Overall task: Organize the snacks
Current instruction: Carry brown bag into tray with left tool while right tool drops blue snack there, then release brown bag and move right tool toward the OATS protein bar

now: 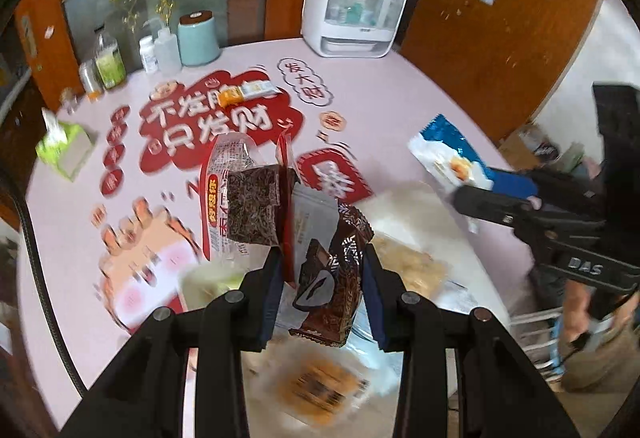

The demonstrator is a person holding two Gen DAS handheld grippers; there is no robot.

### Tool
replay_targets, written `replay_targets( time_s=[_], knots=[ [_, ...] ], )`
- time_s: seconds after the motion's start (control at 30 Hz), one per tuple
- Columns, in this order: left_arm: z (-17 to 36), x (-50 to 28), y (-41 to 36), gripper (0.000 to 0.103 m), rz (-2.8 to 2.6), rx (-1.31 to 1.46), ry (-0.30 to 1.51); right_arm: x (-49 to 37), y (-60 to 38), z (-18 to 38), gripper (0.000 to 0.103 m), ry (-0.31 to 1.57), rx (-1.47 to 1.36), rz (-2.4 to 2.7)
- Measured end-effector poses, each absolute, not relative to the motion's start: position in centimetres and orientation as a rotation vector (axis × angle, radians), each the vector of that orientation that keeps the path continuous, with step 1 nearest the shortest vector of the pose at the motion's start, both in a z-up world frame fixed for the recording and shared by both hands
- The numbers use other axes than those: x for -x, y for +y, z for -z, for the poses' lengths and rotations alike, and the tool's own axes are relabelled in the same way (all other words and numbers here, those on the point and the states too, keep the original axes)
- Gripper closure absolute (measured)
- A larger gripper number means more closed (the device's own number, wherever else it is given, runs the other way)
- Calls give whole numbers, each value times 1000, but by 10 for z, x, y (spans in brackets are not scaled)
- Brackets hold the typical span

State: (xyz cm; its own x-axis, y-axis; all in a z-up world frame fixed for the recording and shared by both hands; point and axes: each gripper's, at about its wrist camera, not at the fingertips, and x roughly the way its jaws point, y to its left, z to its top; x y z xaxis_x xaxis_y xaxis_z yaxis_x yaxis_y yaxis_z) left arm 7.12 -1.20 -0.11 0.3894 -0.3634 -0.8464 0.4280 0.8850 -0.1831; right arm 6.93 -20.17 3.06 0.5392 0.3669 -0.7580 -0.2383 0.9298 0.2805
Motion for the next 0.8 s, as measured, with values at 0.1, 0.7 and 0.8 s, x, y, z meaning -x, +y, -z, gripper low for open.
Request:
replay_targets(
  time_s=[0.1, 0.7, 0.8],
  knots=[
    [14, -44, -8, 68, 537, 10, 1061, -41, -202, -21, 64, 891, -236, -370],
    [63, -2, -7, 68, 336, 26, 990, -2, -181, 10, 62, 851, -187, -260],
    [67, -4, -8, 67, 321, 20, 999, -5, -181, 15, 61, 872, -191, -254]
  ],
)
